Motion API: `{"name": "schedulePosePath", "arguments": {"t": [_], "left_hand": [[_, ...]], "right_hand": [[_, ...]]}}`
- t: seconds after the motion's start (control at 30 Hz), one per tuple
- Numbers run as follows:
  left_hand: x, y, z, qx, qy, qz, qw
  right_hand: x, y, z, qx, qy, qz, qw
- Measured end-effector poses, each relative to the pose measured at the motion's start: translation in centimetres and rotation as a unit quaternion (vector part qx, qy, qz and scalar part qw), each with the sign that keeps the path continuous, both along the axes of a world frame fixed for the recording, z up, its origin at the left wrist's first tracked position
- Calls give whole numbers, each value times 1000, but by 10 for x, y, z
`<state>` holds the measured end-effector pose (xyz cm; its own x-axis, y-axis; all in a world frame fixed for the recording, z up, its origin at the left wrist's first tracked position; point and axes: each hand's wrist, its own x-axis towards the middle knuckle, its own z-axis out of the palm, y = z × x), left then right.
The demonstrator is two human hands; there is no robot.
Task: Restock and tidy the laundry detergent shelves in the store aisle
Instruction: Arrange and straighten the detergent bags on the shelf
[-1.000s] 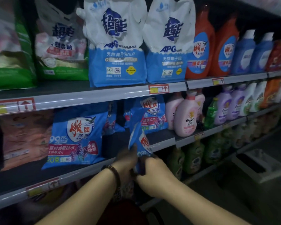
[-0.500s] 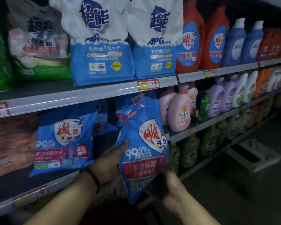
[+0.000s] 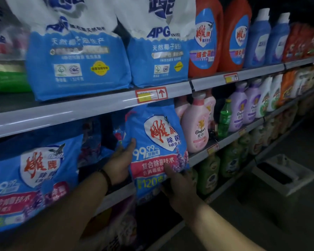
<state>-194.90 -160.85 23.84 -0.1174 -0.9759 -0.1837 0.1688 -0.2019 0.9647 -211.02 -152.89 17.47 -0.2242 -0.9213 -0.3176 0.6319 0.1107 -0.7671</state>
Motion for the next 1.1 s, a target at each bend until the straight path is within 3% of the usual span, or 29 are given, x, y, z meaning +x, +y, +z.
{"name": "schedulePosePath", "arguments": {"t": [0.17, 0.27, 0.33, 0.4, 0.5, 0.6, 0.73, 1.1], "left_hand": [[-7, -62, 3, -86, -37, 6, 996], [-6, -95, -3, -93, -68, 77, 990], [-4, -105, -17, -75, -149, 153, 974], [-8, -98, -31, -67, -221, 207, 951], [-20, -74, -45, -52, -257, 236, 936], [-24, -55, -70, -132, -290, 186, 929], [-11, -58, -92, -156, -332, 105, 924], [-25, -65, -79, -129, -389, 104, 906]], "right_hand": [[4, -72, -4, -8, 57, -58, 997], [-2, -105, 0, 4, 229, -32, 973], [-13, -117, 1, 46, 370, 6, 928], [-23, -125, -9, 70, 446, 15, 892], [-21, -122, -20, 46, 491, -44, 869], [-21, -121, -23, -11, 570, -87, 817], [-24, -130, -20, -22, 619, -48, 784], [-40, -157, 8, 50, 733, 70, 675]]}}
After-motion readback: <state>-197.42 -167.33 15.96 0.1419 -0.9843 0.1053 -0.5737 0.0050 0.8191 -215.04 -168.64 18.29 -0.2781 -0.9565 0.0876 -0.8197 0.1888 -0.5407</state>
